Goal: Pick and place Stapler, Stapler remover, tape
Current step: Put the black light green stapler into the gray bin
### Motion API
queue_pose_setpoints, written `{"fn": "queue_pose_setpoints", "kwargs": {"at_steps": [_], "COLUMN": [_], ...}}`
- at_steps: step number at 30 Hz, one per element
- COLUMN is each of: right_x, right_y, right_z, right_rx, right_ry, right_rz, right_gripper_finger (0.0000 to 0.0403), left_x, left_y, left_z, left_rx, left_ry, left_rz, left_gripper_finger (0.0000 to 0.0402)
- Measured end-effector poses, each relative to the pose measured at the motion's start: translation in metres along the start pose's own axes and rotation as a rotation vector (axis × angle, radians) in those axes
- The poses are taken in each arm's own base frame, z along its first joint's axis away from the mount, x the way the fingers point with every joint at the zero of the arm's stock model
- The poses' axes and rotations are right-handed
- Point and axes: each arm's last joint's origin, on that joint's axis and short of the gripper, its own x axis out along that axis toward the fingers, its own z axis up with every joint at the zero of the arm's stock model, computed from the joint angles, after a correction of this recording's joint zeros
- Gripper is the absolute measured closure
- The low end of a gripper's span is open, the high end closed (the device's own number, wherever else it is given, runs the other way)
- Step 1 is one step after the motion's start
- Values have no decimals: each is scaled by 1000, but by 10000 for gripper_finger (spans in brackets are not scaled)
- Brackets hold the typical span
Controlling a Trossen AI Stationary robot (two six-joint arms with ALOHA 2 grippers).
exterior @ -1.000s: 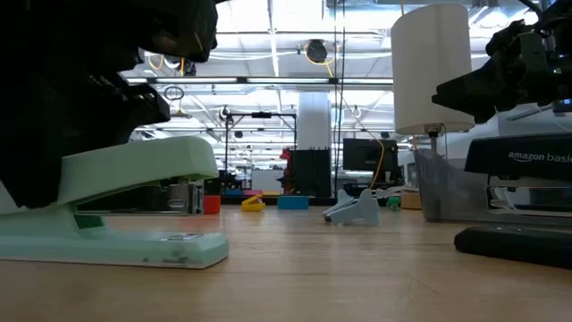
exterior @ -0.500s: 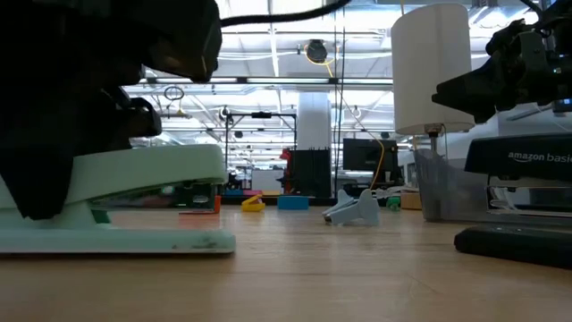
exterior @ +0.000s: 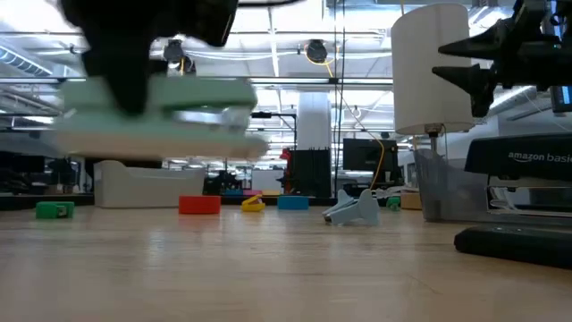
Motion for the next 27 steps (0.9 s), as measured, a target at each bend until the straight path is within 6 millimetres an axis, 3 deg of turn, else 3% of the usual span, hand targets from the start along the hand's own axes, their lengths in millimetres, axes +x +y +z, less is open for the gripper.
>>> {"fn": "queue_pose_setpoints", "kwargs": {"at_steps": [11, 17, 27], "right_x": [14, 36, 76], "right_y": [11, 27, 58], "right_z": [4, 19, 35], "right_rx": [-22, -117, -271], "right_ry": [74, 186, 271], "right_rz": [210, 315, 438], "right_gripper_finger": [256, 288, 316], "left_x": [-57, -67, -67], "left_y": [23, 36, 44], "left_z": [24, 28, 25], "left_rx": [-157, -186, -140], "left_ry": [-241, -275, -228], "left_rz": [5, 69, 142], "left_gripper_finger": [280, 280, 280]}}
